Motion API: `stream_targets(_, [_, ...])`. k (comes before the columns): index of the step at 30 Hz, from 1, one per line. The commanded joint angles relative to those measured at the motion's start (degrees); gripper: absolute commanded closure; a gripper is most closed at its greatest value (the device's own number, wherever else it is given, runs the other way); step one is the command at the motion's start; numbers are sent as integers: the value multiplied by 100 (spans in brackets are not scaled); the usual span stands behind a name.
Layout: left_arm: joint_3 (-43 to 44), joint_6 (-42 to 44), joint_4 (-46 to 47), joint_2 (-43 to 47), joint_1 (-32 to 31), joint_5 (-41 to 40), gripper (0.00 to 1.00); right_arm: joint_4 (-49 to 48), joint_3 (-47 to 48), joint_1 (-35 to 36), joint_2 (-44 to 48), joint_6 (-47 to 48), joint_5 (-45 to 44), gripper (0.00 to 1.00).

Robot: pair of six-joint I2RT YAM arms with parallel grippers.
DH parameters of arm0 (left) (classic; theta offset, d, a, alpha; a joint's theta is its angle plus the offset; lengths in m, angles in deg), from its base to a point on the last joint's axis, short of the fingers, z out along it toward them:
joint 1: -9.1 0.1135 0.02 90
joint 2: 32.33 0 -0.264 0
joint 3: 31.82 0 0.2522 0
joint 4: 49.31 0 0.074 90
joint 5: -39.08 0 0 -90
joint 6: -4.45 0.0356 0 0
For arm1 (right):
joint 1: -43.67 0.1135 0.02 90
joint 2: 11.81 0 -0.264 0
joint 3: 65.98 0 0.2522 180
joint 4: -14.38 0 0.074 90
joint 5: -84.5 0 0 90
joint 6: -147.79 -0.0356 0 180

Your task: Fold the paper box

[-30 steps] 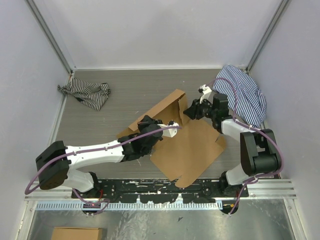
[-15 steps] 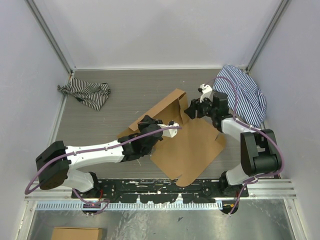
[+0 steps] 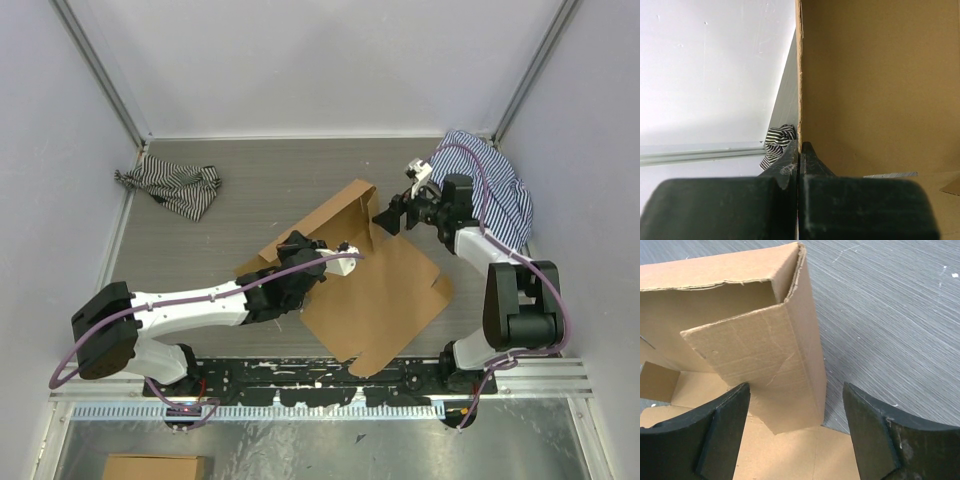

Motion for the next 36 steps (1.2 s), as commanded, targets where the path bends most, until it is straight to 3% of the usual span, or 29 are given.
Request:
stream_targets(1, [-29,-206,56,-25,-52,204,100,172,344,20,-175,327,570,22])
stream_targets(9, [89,-273,3,-37,-52,232,100,-193,165,23,-321,205,553,22])
stream_targets(15, [245,-307,-127,6,-52,237,100,-279,150,26,-228,-34,74,20])
stream_targets(23, [318,-347,-284,89,-52,278,100,-213,314,25,-515,141,663,17])
stream_targets(26, [338,-390,-305,106,-52,341,100,-713,225,43,-576,8,838,17])
stream_targets(36, [526,-429,-406,15,-103,382,100,-232,811,350,-697,326,-83,21])
